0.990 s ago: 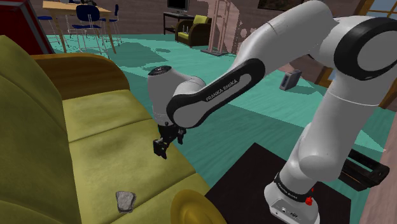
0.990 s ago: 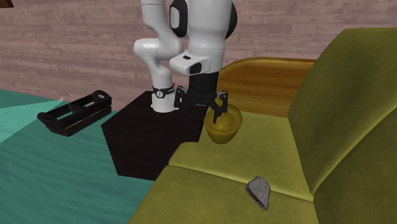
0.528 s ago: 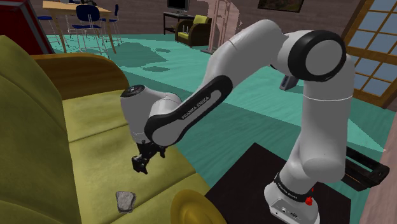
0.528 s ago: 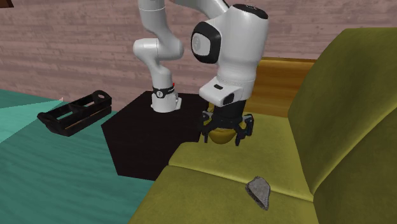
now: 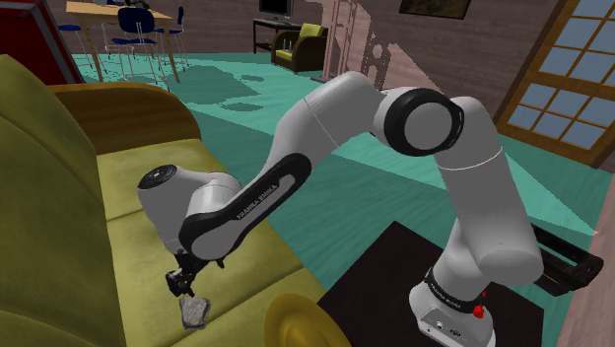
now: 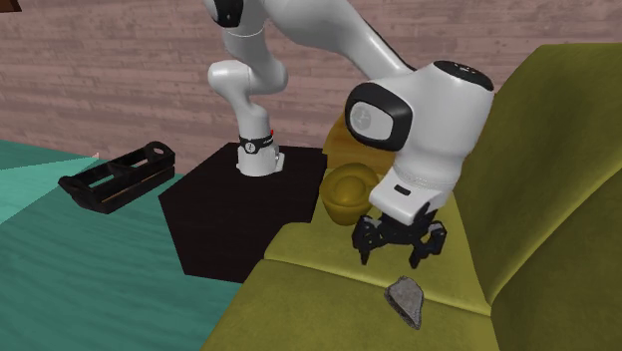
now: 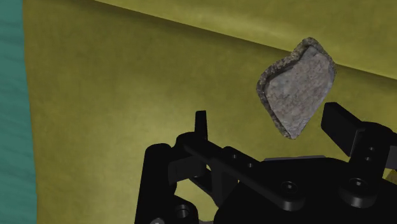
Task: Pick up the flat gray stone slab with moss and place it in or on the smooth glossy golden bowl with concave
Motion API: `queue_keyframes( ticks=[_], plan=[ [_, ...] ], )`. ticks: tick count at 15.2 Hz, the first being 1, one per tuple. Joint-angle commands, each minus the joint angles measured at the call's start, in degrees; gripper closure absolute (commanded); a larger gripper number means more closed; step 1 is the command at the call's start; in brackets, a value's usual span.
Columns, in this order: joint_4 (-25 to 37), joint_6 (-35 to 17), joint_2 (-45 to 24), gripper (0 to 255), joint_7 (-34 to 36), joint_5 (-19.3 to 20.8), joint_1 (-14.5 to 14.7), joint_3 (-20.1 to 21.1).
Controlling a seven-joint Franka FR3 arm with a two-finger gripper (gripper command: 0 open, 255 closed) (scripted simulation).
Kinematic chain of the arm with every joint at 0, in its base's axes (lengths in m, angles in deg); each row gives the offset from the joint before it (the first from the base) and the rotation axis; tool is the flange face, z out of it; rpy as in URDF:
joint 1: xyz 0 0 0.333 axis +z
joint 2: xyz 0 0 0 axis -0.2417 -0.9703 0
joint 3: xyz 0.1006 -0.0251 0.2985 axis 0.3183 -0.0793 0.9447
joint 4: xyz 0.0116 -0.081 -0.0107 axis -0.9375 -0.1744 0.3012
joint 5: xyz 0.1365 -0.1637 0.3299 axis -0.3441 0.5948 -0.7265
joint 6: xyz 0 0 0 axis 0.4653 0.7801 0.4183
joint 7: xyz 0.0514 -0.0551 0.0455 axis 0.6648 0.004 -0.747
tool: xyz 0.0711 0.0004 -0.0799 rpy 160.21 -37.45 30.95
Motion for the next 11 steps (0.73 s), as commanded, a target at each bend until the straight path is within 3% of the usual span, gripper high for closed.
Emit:
queue_keyframes(
  ticks=[1, 4, 11],
  plan=[
    [5.2, 0.7, -4.6, 0, 0.6, 1.1, 2.1, -0.8],
    [13.5, 2.7, -11.0, 0, 0.8, 2.0, 5.2, -1.7],
    [12.9, -0.7, -13.9, 0, 1.4, 3.0, 5.5, -2.7]
  ],
)
